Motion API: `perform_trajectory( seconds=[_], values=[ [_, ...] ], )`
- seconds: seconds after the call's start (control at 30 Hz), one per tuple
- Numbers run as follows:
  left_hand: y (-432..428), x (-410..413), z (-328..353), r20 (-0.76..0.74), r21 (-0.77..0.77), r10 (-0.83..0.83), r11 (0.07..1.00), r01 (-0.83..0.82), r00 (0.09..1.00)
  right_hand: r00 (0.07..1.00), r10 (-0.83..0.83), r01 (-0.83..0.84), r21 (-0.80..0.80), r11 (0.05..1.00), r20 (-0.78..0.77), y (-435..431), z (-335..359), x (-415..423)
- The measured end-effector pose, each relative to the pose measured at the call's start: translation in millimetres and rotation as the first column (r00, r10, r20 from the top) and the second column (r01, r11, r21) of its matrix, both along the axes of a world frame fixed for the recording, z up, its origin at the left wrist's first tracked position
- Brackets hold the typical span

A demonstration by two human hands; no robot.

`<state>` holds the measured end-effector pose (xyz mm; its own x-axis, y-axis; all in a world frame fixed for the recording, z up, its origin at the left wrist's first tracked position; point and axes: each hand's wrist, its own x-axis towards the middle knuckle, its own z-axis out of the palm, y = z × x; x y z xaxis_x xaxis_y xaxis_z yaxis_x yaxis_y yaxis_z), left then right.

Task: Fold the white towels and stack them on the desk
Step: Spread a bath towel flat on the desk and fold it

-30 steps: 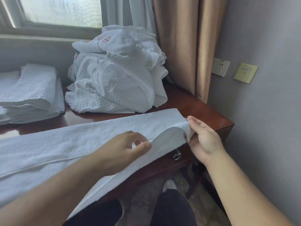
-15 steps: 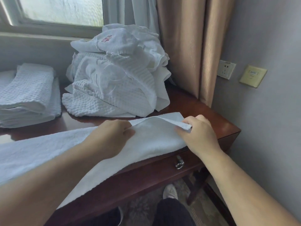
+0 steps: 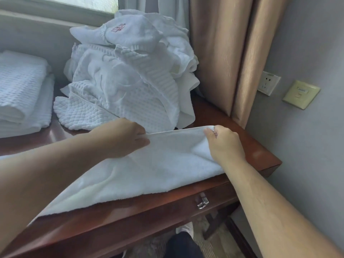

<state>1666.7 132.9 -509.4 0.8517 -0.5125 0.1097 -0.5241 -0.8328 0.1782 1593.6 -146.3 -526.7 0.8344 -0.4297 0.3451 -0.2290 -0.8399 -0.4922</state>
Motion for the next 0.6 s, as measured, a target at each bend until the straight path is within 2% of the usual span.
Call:
perform_trajectory(
  seconds=[0.17, 0.23, 0.33, 0.43, 0.53, 0.6],
  values=[
    [-2, 15, -14, -0.070, 0.055, -0.024, 0.998, 0.028, 0.997, 0.989, -0.088, 0.076, -0.110, 0.991, -0.114, -2, -9, 12],
    [0, 14, -24, -0.098, -0.003, -0.034, 0.999, 0.034, 0.995, 0.985, -0.122, 0.103, -0.149, 0.983, -0.123, 3, -12, 10],
    [15, 9, -28, -0.145, -0.158, -0.015, 0.987, -0.008, 0.989, 0.994, -0.105, 0.112, -0.279, 0.954, 0.040, 17, -14, 4],
    [52, -2, -20, -0.230, -0.295, 0.062, 0.947, -0.130, 0.971, 0.974, 0.108, -0.038, -0.327, 0.944, 0.198, 50, -10, -3],
    [106, -20, -11, -0.272, -0.361, 0.124, 0.906, -0.220, 0.954, 0.906, 0.375, -0.326, -0.243, 0.914, 0.195, 103, -9, -5],
    [153, -40, -8, -0.265, -0.389, 0.195, 0.875, -0.289, 0.945, 0.819, 0.548, -0.529, -0.148, 0.836, 0.171, 147, -6, -6]
  ],
)
